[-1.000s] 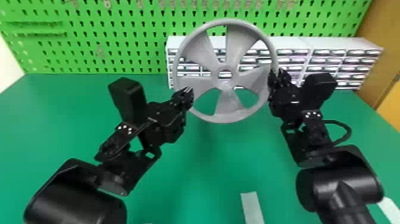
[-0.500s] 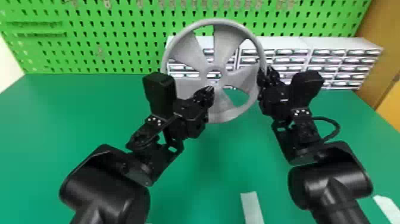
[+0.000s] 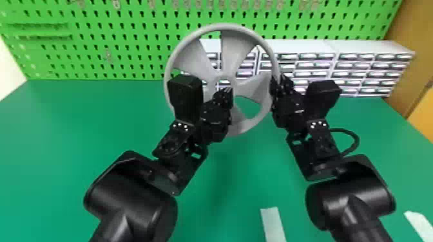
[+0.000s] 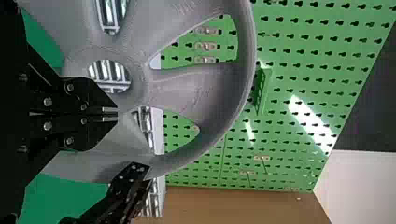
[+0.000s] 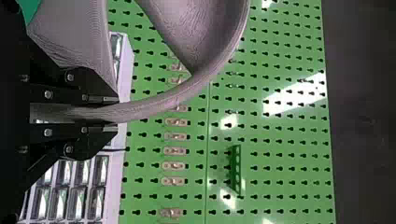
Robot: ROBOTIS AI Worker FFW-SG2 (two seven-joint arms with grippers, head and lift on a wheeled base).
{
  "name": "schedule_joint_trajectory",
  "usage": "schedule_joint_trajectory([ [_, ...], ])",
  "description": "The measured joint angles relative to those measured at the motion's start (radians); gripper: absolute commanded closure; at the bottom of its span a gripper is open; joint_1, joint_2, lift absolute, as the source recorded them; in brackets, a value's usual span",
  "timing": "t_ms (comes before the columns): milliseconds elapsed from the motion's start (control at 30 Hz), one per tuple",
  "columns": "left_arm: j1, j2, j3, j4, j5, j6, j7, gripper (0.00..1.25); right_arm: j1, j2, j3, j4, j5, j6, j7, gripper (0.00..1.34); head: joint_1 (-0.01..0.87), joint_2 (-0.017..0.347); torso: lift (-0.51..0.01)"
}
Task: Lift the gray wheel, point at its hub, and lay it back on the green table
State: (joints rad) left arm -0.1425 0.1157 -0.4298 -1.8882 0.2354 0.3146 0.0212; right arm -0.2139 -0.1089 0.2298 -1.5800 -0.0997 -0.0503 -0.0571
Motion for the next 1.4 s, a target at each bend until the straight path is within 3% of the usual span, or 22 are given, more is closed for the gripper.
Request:
schedule_joint_trajectory([
  [400,-0.023,-0.018,0.002,0.039,-0.029,-0.006,0.035,1.2,0.005,-0.001,0.013,0.0,0.0,-0.011,0.0,1.26,0.692,0.048,-0.093],
  [1400,-0.012,-0.024,0.015,0.041,-0.028,-0.018,0.058,1.2,0.008,-0.006,0.014,0.0,0.006,-0.039,0.0,1.26,0.692,0.048,-0.093],
])
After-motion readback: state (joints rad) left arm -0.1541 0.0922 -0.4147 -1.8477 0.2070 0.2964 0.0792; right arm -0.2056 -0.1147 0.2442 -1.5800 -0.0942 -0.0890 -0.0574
